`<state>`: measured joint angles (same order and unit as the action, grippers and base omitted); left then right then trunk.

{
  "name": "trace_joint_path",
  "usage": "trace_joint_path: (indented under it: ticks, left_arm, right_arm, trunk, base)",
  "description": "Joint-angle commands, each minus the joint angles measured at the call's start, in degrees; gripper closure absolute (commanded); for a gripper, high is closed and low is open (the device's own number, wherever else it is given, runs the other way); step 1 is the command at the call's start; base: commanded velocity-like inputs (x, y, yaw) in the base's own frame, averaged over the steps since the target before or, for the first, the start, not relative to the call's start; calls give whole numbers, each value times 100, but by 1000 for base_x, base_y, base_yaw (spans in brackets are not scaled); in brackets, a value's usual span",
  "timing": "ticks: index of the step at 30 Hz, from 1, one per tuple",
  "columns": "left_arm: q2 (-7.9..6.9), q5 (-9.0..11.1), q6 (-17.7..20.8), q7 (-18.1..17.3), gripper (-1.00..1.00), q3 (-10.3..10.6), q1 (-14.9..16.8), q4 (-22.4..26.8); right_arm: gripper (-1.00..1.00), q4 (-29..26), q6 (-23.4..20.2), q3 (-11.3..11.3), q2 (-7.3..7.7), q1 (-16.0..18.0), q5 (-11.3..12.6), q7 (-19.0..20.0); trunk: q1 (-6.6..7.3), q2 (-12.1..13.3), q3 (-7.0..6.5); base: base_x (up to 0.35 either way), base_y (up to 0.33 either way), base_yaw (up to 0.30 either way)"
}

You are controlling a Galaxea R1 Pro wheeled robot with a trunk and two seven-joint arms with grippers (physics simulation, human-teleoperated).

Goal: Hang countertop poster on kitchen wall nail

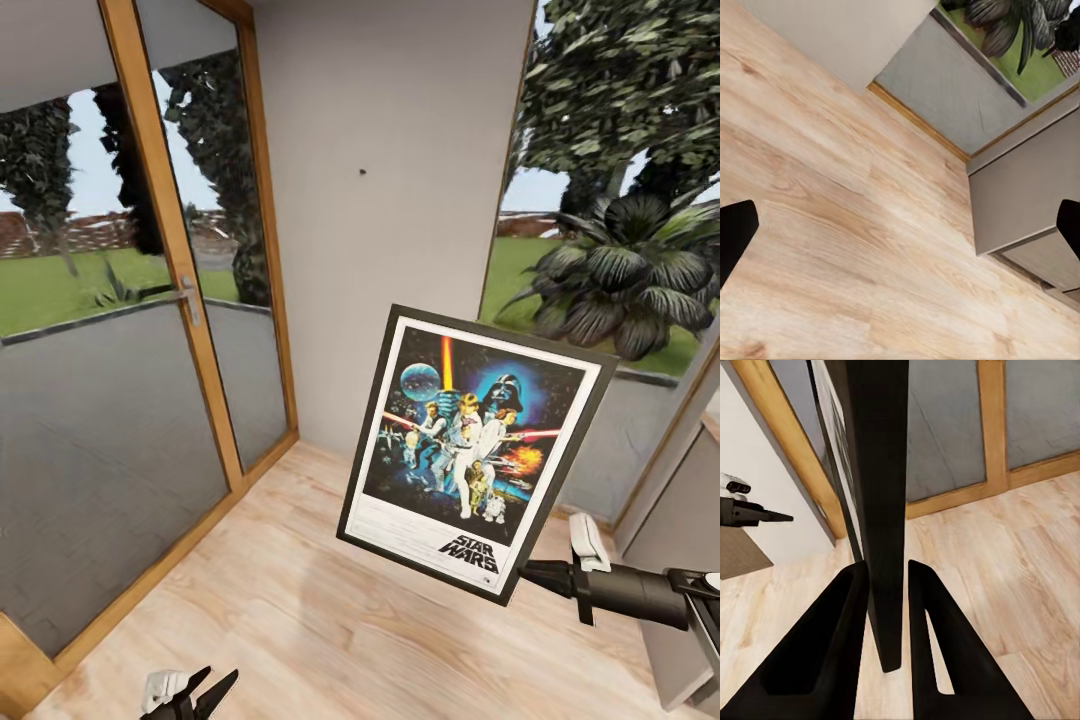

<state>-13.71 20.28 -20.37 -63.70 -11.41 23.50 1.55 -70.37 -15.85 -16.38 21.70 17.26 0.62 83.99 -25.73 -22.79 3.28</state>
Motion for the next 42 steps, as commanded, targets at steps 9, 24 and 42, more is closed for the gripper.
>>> trace_joint_path:
  ticks: [9, 24, 42]
  left_arm:
    - [0, -41, -28, -16, -100, -45, 6, -6]
    - [0, -41, -28, -19, -100, -44, 6, -6]
    - [0, -41, -28, -20, -100, -44, 6, -6]
  right_arm:
    - [100, -3, -71, 3, 0, 6, 9, 30]
    - [100, -3, -75, 3, 0, 6, 9, 30]
    - [100, -3, -76, 3, 0, 6, 9, 30]
  trunk:
    - [-5, -13, 13]
    - [-5, -13, 13]
    - [-5, -13, 13]
  base:
    - [146, 327, 0]
    - [145, 327, -22]
    - [145, 327, -261]
